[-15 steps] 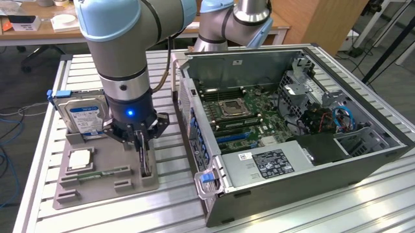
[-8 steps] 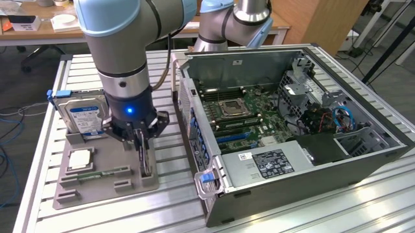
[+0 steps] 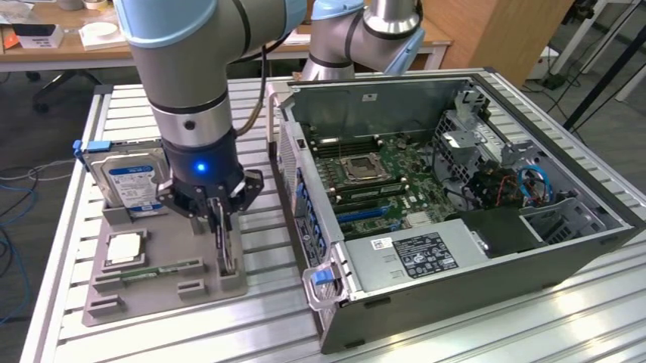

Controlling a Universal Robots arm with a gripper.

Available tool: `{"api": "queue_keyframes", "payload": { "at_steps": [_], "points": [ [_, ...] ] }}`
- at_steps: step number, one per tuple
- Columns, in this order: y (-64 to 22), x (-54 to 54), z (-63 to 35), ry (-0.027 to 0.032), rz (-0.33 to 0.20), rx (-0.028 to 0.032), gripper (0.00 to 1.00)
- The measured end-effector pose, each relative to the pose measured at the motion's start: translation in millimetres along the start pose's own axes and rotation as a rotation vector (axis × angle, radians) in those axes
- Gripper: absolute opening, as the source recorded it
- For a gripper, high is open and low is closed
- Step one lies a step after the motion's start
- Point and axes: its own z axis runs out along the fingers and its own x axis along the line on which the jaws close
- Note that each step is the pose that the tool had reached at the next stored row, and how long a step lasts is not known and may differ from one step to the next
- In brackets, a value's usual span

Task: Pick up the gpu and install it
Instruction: 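Pick up the gpu and move the gpu toward the slot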

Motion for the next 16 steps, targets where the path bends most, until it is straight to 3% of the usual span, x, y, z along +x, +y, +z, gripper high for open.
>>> {"api": "queue_keyframes", "payload": {
  "at_steps": [16],
  "points": [
    [-0.2, -0.4, -11.9, -0.0006, 0.001, 0.0086, 0.26]
  ]
}}
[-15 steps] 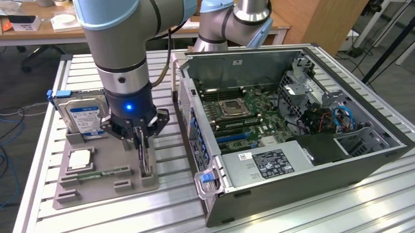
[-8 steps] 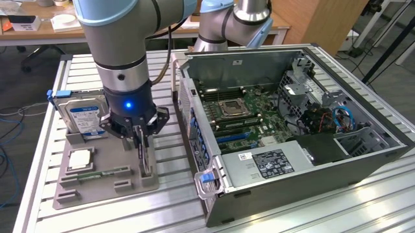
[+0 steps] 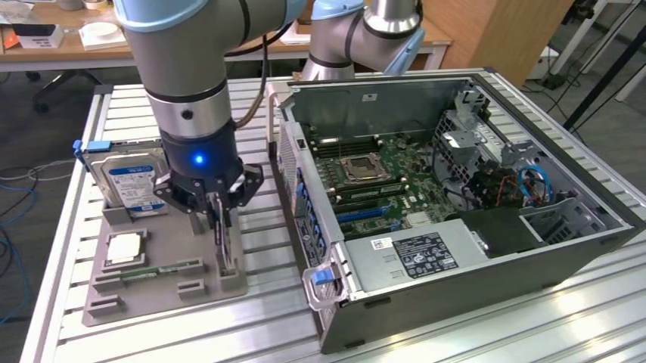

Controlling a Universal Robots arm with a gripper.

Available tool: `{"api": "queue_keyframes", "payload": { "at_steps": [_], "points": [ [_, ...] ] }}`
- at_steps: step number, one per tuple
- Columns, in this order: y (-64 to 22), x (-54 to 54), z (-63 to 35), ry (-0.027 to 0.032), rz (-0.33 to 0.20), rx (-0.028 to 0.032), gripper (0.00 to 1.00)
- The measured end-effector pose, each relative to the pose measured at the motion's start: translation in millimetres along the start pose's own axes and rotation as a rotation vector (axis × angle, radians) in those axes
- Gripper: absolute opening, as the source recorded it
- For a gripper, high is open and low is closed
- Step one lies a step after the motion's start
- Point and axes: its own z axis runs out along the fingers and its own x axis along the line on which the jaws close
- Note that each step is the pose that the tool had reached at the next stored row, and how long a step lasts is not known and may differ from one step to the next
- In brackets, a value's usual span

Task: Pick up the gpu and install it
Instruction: 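Pick up the gpu and move the gpu toward the slot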

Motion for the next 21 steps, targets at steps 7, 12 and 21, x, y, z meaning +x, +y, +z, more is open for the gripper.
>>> {"api": "queue_keyframes", "payload": {
  "at_steps": [7, 12, 21],
  "points": [
    [-0.1, -0.2, -4.5, -0.0004, 0.001, 0.0009, 0.26],
    [-0.1, -0.2, -4.7, -0.0001, 0.001, 0.0012, 0.26],
    [-0.1, -0.2, -5.5, 0.0001, 0.001, 0.0014, 0.26]
  ]
}}
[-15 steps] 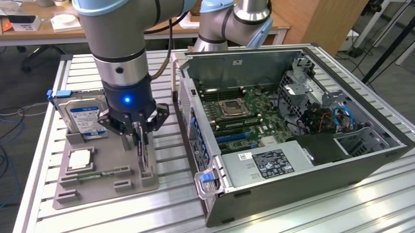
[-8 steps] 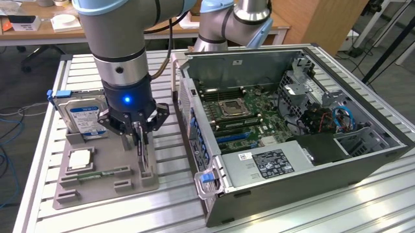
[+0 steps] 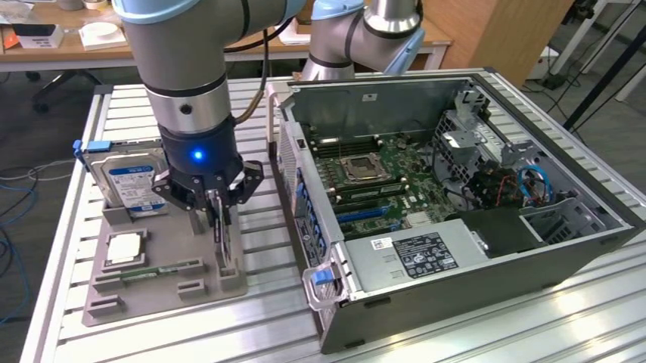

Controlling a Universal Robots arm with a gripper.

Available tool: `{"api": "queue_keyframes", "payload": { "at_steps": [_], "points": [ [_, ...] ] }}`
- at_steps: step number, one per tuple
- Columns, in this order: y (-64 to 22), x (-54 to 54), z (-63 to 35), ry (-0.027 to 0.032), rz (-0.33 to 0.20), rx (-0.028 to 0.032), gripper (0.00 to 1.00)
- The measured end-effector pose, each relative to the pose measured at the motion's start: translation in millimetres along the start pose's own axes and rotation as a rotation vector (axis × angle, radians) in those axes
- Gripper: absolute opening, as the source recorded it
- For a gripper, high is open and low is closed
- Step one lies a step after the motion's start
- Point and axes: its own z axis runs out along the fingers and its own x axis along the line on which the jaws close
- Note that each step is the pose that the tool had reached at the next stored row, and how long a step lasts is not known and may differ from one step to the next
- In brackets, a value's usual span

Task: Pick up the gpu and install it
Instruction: 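Pick up the gpu and move the gpu toward the slot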

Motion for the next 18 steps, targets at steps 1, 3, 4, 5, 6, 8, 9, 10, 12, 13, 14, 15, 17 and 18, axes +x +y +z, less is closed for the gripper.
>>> {"api": "queue_keyframes", "payload": {
  "at_steps": [1, 3, 4, 5, 6, 8, 9, 10, 12, 13, 14, 15, 17, 18],
  "points": [
    [0.0, 0.0, -0.3, -0.0001, 0.000, -0.0001, 0.26],
    [0.0, -0.1, -1.5, -0.0003, 0.000, -0.0003, 0.26],
    [0.0, -0.1, -2.6, -0.0001, 0.000, -0.0002, 0.26],
    [-0.1, -0.2, -3.8, -0.0002, 0.000, -0.0002, 0.26],
    [-0.1, -0.2, -5.1, -0.0002, 0.000, -0.0002, 0.26],
    [-0.2, -0.3, -8.5, -0.0002, 0.000, -0.0002, 0.26],
    [-0.2, -0.4, -10.3, -0.0003, 0.000, -0.0002, 0.26],
    [-0.3, -0.4, -12.3, -0.0002, 0.000, -0.0002, 0.26],
    [-0.3, -0.6, -16.3, -0.0002, 0.000, -0.0002, 0.26],
    [-0.4, -0.6, -18.1, -0.0002, 0.000, -0.0002, 0.26],
    [-0.4, -0.7, -19.7, -0.0002, 0.000, -0.0002, 0.26],
    [-0.4, -0.7, -21.2, -0.0003, 0.000, -0.0002, 0.26],
    [-0.5, -0.8, -24.2, -0.0002, 0.000, -0.0001, 0.26],
    [-0.5, -0.9, -25.5, -0.0002, 0.000, -0.0001, 0.26]
  ]
}}
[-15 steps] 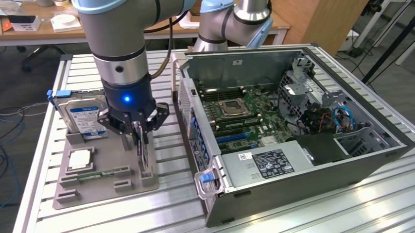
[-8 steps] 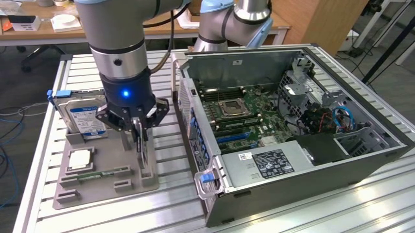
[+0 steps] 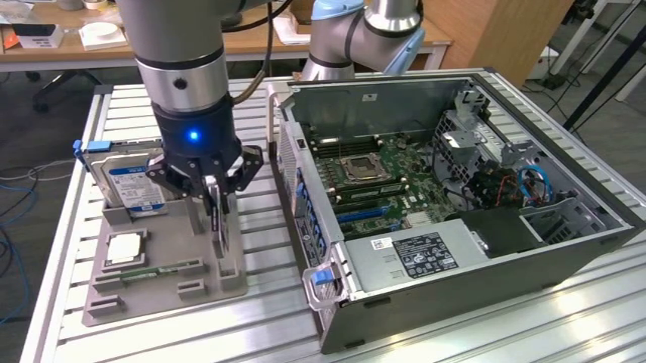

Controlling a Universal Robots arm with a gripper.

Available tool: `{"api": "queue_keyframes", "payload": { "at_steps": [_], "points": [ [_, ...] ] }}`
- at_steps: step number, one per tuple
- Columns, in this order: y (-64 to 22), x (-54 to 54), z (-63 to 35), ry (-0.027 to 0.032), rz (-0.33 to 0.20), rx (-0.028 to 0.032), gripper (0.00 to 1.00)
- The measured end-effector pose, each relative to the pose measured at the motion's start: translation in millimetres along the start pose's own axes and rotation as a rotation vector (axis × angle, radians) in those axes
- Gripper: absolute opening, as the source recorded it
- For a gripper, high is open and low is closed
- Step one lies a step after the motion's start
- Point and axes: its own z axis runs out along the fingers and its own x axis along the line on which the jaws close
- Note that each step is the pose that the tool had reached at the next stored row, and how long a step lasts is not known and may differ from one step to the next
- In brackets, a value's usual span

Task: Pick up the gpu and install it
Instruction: 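Pick up the gpu and move the gpu toward the slot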

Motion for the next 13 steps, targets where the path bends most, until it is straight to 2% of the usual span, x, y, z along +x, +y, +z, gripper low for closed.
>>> {"api": "queue_keyframes", "payload": {
  "at_steps": [13],
  "points": [
    [-0.3, -0.5, -16.0, 0.0000, 0.000, 0.0001, 0.26]
  ]
}}
